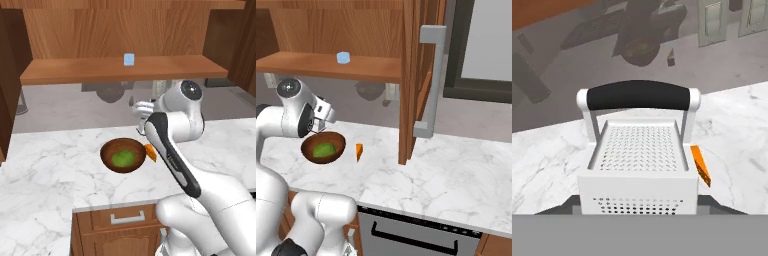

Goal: Pick the cheese from the fridge and the cheese grater from the cabinet and place them next to the salad bowl.

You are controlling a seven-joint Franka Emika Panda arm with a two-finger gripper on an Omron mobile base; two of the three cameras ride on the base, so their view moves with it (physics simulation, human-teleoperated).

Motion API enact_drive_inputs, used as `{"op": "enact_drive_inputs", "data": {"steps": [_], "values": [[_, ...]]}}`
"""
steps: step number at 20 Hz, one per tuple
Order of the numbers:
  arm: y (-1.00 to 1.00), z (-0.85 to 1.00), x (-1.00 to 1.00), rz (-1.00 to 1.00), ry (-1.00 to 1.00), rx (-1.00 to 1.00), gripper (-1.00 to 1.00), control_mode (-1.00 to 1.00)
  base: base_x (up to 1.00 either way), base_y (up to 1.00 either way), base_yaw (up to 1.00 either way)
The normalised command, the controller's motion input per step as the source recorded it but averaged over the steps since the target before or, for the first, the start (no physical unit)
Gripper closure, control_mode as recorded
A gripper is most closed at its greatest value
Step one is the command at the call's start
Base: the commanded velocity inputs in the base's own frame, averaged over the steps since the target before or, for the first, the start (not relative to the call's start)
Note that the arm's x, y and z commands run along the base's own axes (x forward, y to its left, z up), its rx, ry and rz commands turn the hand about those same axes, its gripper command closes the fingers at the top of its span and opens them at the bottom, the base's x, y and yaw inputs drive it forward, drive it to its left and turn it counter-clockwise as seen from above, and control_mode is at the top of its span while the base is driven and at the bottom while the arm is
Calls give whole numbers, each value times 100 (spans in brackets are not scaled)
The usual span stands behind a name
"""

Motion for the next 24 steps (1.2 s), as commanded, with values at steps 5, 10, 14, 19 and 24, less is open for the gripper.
{"op": "enact_drive_inputs", "data": {"steps": [5, 10, 14, 19, 24], "values": [[-31, -37, 9, 14, -1, -9, 100, -100, 0, 0, 0], [-28, -44, 3, 5, -5, -11, 100, -100, 0, 0, 0], [-23, -43, 16, 1, 0, -15, 100, -100, 0, 0, 0], [-36, -35, 12, 0, 0, -7, 100, -100, 0, 0, 0], [-37, -31, 3, 9, -7, 0, 100, -100, 0, 0, 0]]}}
